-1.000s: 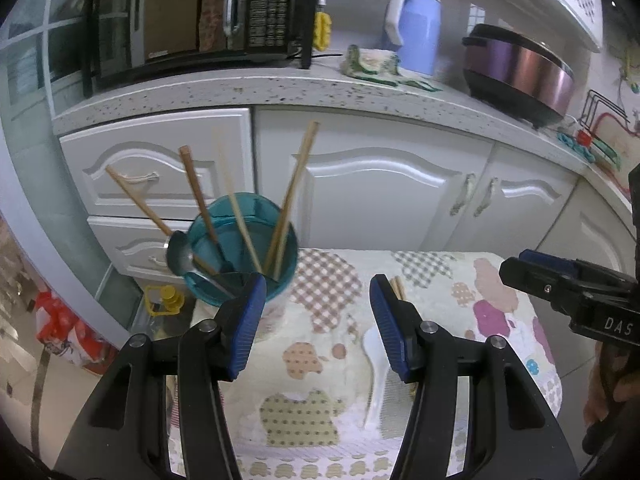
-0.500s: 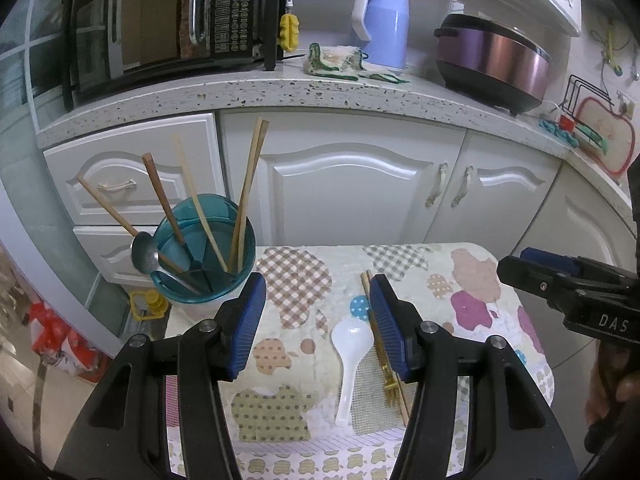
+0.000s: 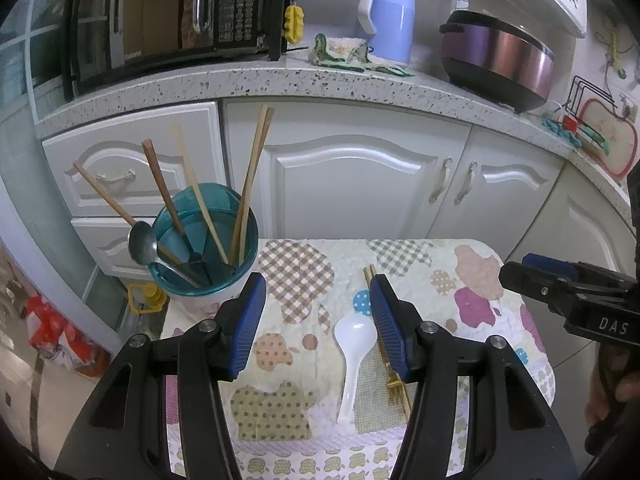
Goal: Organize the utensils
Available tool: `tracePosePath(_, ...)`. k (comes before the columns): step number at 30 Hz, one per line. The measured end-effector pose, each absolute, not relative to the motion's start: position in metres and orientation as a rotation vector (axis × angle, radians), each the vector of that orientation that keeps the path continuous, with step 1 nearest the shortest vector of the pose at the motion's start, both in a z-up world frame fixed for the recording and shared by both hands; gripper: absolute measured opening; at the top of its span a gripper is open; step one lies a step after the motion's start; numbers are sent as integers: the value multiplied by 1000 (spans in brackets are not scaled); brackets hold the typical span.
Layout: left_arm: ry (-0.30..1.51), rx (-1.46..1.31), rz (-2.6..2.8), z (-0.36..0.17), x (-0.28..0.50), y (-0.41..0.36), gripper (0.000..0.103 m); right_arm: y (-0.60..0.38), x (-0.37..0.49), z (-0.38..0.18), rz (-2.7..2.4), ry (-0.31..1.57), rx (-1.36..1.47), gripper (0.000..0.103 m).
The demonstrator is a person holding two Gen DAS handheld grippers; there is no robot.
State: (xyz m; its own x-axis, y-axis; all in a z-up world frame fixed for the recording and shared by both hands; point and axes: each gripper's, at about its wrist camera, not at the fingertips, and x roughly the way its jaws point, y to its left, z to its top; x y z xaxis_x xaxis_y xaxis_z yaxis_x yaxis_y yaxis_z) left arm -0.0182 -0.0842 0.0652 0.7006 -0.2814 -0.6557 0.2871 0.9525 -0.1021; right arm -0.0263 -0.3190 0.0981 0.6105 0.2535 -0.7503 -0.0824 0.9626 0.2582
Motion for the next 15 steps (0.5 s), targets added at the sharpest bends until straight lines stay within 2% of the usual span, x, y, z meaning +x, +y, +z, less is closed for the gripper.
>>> tracePosePath(8,800,-26,-317,45,-7,-68,54,-319,-15,66,210,954,181,59)
tracePosePath(10,831,-42,-316,35,-4,-64,54,-317,-7,48,226,986,179,45)
tracePosePath(15,904,-42,-327,10,3,-64,54,-312,29,-9,222,1100,182,36)
